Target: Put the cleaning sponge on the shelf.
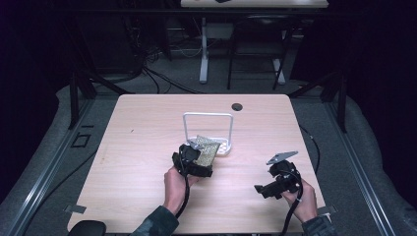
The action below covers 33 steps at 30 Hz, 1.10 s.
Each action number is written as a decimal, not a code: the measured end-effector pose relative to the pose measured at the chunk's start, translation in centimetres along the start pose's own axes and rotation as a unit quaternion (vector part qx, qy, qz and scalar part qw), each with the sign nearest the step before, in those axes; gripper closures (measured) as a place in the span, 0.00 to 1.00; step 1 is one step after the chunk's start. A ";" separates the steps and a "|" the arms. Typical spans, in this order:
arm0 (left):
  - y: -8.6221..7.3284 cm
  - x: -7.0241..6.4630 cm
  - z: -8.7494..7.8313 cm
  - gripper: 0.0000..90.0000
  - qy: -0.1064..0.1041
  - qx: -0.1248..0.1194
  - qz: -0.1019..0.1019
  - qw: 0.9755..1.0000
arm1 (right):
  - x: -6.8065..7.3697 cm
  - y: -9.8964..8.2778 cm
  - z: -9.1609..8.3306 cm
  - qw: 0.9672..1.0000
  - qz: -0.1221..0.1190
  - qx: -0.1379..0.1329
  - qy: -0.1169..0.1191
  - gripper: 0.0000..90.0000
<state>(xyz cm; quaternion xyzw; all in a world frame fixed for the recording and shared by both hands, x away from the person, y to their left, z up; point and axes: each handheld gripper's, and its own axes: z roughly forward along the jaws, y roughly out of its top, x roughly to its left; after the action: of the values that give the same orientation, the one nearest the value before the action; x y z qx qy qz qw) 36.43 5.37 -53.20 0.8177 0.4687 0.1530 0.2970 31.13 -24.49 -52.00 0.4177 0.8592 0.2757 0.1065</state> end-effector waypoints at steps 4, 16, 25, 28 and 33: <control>0.3 0.2 0.4 0.08 0.003 -0.004 -0.006 1.000 | 0.0 0.0 0.0 1.000 -0.003 0.000 0.000 0.00; 1.2 1.1 1.9 0.08 0.015 -0.010 -0.026 0.999 | 0.1 0.0 -0.2 1.000 -0.009 -0.002 -0.004 0.00; 2.0 0.8 3.2 0.08 0.017 -0.010 -0.035 0.999 | 0.3 0.1 -0.3 1.000 -0.012 -0.005 -0.008 0.04; 2.4 0.7 3.6 0.08 0.020 -0.011 -0.039 0.999 | 0.4 0.1 -0.3 1.000 -0.014 -0.004 -0.004 0.03; 2.8 0.8 3.9 0.08 0.022 -0.012 -0.044 0.999 | 0.4 0.1 -0.3 1.000 -0.014 -0.005 -0.004 0.03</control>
<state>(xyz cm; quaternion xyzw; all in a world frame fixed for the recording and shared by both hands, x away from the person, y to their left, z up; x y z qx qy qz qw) 40.79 3.64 -54.52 0.7891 0.5090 0.1636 0.3025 30.83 -24.28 -51.70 0.4058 0.8633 0.2768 0.1157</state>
